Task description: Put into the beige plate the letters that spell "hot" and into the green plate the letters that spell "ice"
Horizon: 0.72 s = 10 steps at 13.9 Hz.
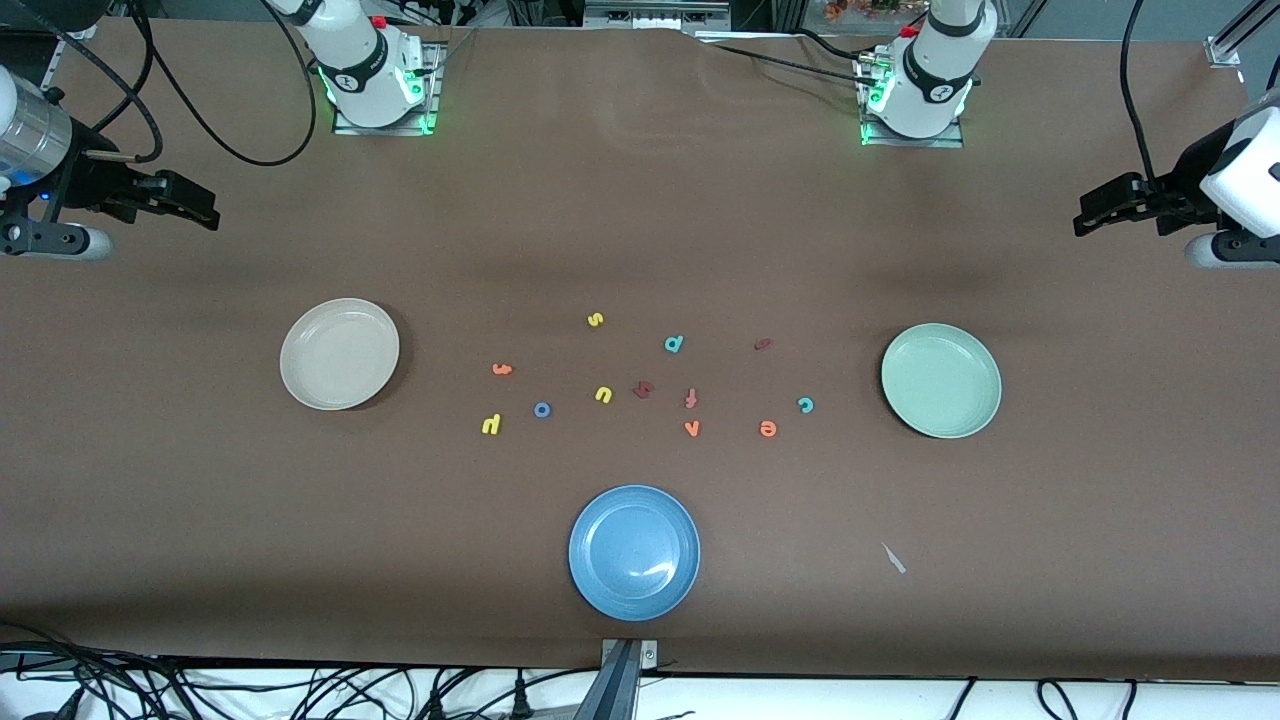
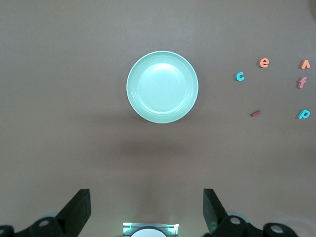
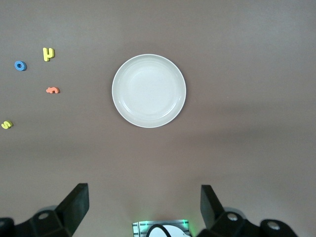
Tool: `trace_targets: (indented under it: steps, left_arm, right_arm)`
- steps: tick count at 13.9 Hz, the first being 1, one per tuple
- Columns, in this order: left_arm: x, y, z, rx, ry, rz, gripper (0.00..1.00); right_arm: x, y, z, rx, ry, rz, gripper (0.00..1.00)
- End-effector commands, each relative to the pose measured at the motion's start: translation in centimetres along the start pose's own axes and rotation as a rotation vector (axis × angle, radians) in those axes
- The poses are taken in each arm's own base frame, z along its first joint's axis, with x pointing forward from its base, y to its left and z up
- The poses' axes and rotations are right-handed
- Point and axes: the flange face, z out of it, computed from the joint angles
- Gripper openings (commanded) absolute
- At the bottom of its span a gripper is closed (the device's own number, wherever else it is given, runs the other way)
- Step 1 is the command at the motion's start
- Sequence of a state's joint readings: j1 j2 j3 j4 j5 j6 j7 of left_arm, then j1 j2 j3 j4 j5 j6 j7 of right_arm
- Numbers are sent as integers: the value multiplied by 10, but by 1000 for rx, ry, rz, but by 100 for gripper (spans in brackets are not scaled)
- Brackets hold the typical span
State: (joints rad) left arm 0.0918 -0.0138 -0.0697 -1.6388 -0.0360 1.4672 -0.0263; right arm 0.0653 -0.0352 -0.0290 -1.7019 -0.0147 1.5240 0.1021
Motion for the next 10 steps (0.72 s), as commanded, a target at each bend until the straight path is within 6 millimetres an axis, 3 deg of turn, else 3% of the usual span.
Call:
trace_targets:
  steps: [1, 10]
  left_arm:
    - [-3, -1, -7, 26, 11, -2, 100]
    - [-2, -1, -8, 32, 21, -2, 100]
  right_arm:
    - [1, -1, -5, 15, -9, 1, 100]
    - [1, -1, -5, 14, -9, 1, 100]
